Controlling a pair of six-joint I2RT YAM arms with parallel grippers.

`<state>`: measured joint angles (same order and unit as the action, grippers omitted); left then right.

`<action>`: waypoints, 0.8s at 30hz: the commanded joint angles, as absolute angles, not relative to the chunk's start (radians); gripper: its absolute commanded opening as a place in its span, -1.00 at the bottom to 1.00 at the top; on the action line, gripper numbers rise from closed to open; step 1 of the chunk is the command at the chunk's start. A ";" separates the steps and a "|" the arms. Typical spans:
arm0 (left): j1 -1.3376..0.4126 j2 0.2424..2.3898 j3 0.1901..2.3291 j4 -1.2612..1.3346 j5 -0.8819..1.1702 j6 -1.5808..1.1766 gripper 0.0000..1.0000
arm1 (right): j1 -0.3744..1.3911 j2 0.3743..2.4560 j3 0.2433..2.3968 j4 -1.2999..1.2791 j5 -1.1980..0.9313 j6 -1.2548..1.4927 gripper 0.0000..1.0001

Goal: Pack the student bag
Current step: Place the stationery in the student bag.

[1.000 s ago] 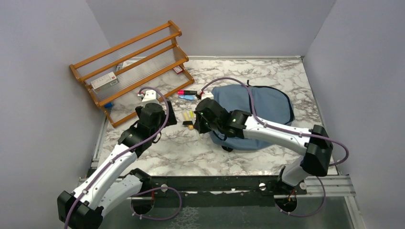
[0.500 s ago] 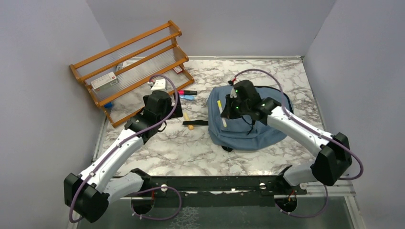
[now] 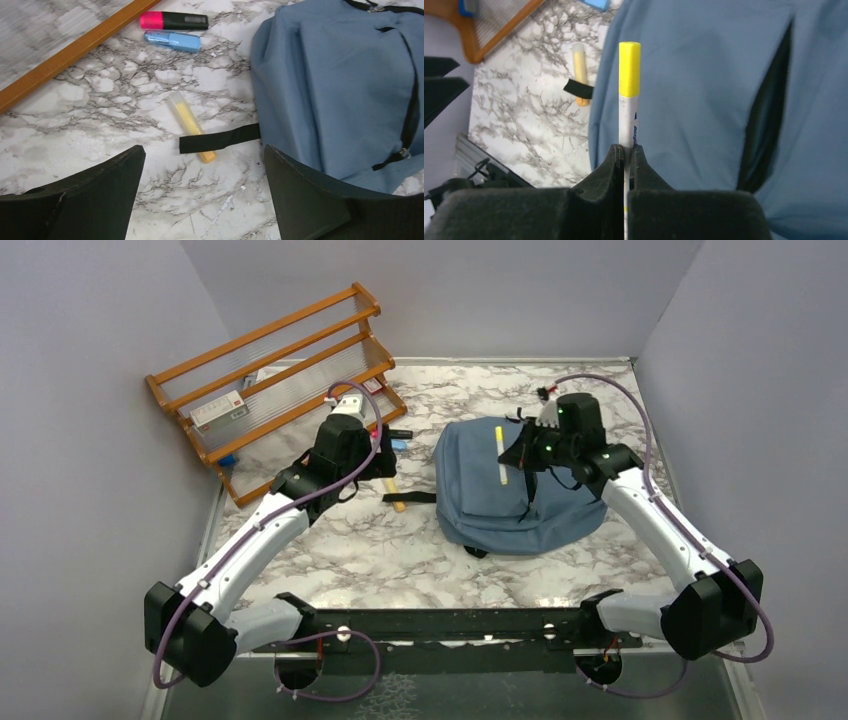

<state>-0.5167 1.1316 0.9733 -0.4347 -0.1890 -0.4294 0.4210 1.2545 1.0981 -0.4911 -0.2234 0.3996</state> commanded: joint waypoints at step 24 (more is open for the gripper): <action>-0.917 1.810 1.622 -0.401 -0.290 -0.440 0.65 | -0.087 1.025 0.931 -0.728 -0.093 0.470 -0.99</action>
